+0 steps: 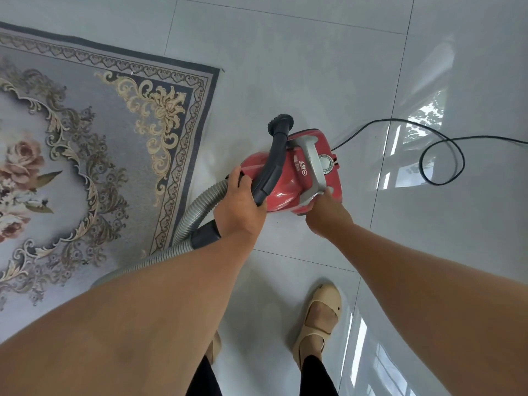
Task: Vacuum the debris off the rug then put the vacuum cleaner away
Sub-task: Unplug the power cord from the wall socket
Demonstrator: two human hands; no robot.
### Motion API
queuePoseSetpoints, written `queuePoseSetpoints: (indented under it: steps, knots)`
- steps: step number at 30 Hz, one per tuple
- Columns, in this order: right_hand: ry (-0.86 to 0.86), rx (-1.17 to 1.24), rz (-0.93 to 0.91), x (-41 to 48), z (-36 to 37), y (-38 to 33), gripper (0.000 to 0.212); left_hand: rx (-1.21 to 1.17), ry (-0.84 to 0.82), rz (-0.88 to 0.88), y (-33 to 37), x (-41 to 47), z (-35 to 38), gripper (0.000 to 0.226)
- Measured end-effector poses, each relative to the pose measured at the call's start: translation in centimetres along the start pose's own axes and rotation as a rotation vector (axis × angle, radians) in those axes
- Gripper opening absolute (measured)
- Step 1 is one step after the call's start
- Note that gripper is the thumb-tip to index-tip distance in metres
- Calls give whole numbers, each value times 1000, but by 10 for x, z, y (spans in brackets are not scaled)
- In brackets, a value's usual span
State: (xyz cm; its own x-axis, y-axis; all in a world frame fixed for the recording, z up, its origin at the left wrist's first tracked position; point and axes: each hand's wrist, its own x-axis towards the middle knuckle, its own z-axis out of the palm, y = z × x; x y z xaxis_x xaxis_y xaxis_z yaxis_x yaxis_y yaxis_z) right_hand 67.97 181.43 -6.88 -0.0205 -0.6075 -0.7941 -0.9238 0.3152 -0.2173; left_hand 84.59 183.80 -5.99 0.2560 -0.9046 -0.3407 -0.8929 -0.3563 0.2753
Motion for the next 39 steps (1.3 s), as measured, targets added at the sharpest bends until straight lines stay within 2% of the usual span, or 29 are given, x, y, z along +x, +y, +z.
queuePoseSetpoints:
  steps: [3,6,11,15,24,39]
  knots:
    - [99,23,-29,-4,3,-3,52,-14,-2,3,-1,0,-1,33]
    - [143,26,32,-11,0,-2,54,-28,-11,10,-1,-1,-3,32]
    - [273,147,-57,-16,1,-6,43,-28,-15,28,-5,-1,-3,32]
    - [337,245,-103,-19,0,-10,45,-25,-20,27,-5,0,-4,33]
    - [313,208,-73,-16,5,-11,51,-26,-23,19,-5,-1,-4,35]
    - [299,194,-37,-17,-1,-17,45,-6,-36,63,-13,1,-8,40]
